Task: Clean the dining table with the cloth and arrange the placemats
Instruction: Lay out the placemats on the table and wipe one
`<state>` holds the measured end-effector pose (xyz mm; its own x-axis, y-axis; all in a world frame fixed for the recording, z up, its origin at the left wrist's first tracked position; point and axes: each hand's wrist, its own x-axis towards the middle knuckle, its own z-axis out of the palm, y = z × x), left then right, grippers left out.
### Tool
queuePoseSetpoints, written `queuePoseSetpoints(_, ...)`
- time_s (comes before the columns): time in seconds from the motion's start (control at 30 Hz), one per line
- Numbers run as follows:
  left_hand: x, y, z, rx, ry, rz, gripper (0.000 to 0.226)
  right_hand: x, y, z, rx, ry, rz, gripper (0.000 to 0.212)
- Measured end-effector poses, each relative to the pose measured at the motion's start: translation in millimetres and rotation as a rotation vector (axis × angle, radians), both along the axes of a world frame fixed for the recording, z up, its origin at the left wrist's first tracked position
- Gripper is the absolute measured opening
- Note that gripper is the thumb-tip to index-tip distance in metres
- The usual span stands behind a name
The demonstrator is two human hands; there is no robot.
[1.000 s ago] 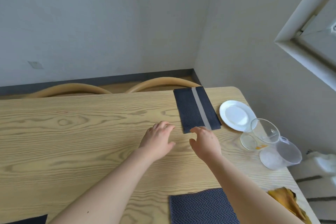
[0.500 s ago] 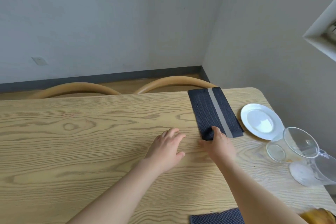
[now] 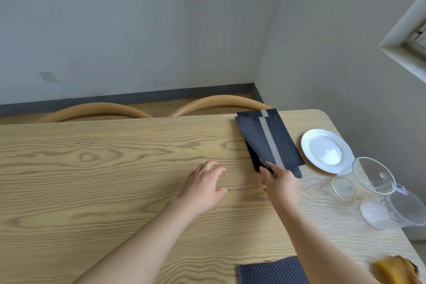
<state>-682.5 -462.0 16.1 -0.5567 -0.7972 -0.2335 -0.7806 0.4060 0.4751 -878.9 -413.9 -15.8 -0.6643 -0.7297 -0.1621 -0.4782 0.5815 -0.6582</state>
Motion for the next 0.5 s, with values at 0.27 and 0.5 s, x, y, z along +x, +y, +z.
queuePoseSetpoints(0.27, 11.7, 1.3, 12.8, 0.205, 0.195, 0.321, 0.050, 10.2, 19.5, 46.2, -0.134, -0.273, -0.200, 0.032)
queuePoseSetpoints(0.5, 34.9, 5.9, 30.0, 0.370, 0.307, 0.486, 0.053, 43.3, 15.5, 96.6, -0.122, -0.229, -0.035, 0.049)
